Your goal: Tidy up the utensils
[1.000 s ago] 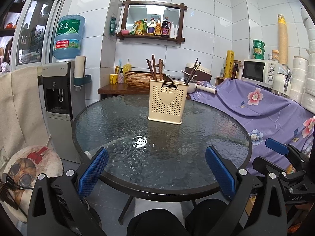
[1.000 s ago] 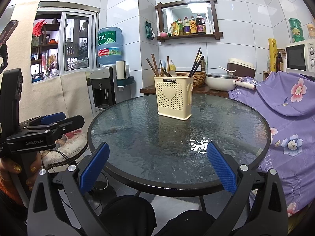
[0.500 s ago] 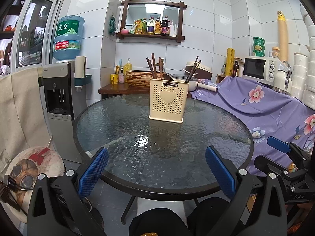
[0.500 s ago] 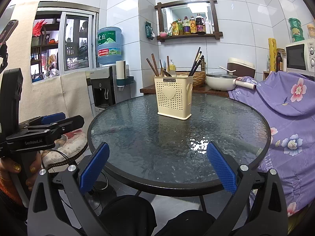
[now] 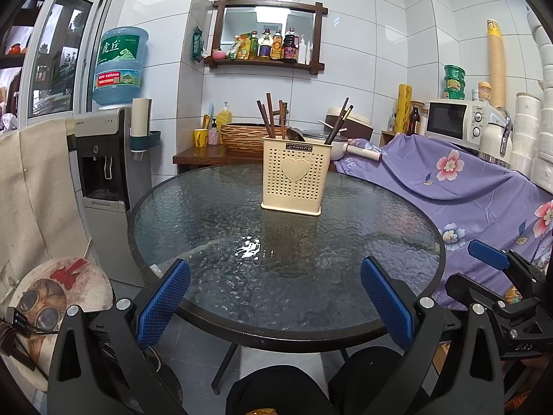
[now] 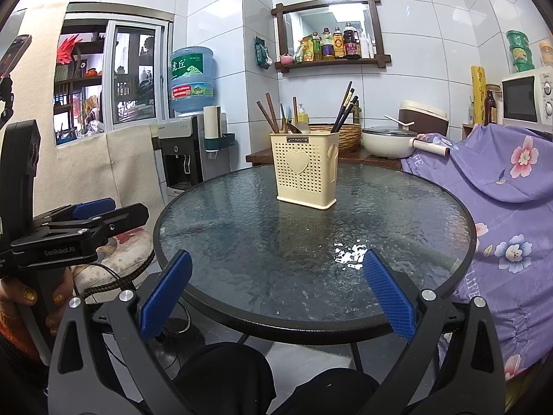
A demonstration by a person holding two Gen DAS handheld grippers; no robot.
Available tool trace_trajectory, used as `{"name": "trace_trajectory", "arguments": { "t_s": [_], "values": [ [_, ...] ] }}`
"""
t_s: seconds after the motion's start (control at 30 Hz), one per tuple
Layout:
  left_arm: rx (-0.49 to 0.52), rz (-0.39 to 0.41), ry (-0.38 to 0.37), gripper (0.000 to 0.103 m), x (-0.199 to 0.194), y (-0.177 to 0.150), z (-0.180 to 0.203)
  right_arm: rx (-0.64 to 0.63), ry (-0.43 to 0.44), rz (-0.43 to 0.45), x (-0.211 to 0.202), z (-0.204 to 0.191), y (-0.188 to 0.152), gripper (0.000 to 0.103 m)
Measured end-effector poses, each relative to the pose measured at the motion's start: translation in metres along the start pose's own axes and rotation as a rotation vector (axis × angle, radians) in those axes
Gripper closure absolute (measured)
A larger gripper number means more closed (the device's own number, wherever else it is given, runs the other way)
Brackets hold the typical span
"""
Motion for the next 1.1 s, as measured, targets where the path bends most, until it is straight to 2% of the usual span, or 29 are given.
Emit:
{"name": "trace_trajectory", "arguments": {
  "t_s": [1.1],
  "values": [
    [-0.002,-0.01,0.001,0.006,0.0029,-0.0048,0.0016,0.006,0.0,-0.007,0.0023,-0.0005,-0.0045,0.006]
  ]
}}
Point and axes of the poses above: each gripper's, at about its wrist camera, not at the fingertips, and x roughly the way its jaws point, z to its right, y to its top, the point moved 6 cm from there along x, roughly the way its jaws point, and after that the axes turned 8 degrees about y, right-handed, at the moved point
